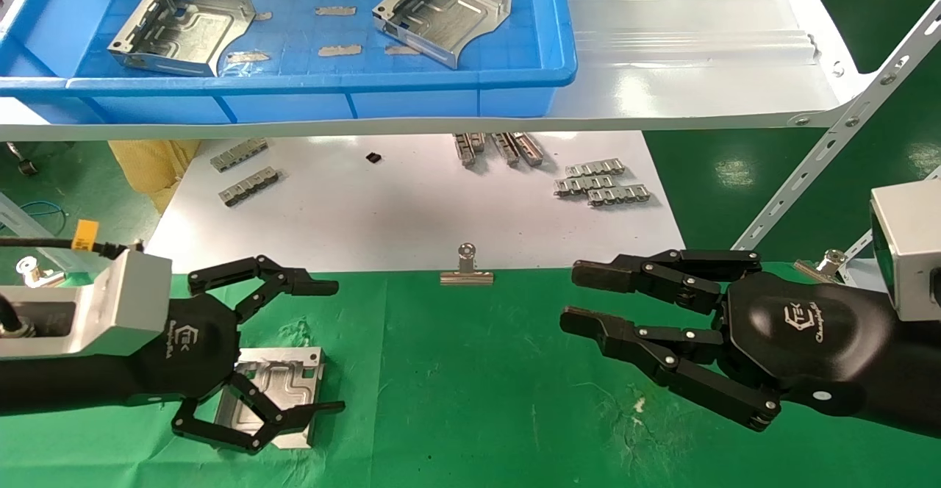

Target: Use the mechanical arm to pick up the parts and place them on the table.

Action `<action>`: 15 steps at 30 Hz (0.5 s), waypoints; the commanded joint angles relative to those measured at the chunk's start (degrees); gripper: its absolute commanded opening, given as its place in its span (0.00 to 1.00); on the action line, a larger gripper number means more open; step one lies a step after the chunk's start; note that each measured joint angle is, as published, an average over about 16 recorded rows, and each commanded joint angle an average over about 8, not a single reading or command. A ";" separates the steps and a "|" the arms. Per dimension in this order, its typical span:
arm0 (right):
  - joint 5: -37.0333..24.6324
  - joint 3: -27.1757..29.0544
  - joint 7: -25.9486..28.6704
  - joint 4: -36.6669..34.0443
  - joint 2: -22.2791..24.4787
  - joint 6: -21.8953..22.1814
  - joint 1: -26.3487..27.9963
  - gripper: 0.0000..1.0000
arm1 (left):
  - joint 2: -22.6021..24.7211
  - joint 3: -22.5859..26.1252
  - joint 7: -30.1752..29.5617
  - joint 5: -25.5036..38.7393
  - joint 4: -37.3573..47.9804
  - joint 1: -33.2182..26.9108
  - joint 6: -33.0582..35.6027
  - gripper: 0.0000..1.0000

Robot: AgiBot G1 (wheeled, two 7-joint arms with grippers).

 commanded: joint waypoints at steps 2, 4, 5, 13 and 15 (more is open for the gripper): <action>0.00 0.00 0.00 0.00 0.00 0.00 0.00 1.00 | 0.17 -1.95 -1.25 -0.73 -0.71 1.38 0.57 1.00; 0.00 0.00 0.00 0.00 0.00 0.00 0.00 1.00 | 0.28 -3.24 -2.07 -1.21 -1.18 2.29 0.94 1.00; 0.00 0.00 0.00 0.00 0.00 0.00 0.00 1.00 | 0.33 -3.91 -2.50 -1.46 -1.42 2.76 1.13 1.00; 0.00 0.00 0.00 0.00 0.00 0.00 0.00 1.00 | 0.78 -9.10 -5.82 -3.40 -3.30 6.43 2.64 1.00; 0.00 0.00 0.00 0.00 0.00 0.00 0.00 1.00 | 0.89 -10.42 -6.66 -3.90 -3.78 7.36 3.03 1.00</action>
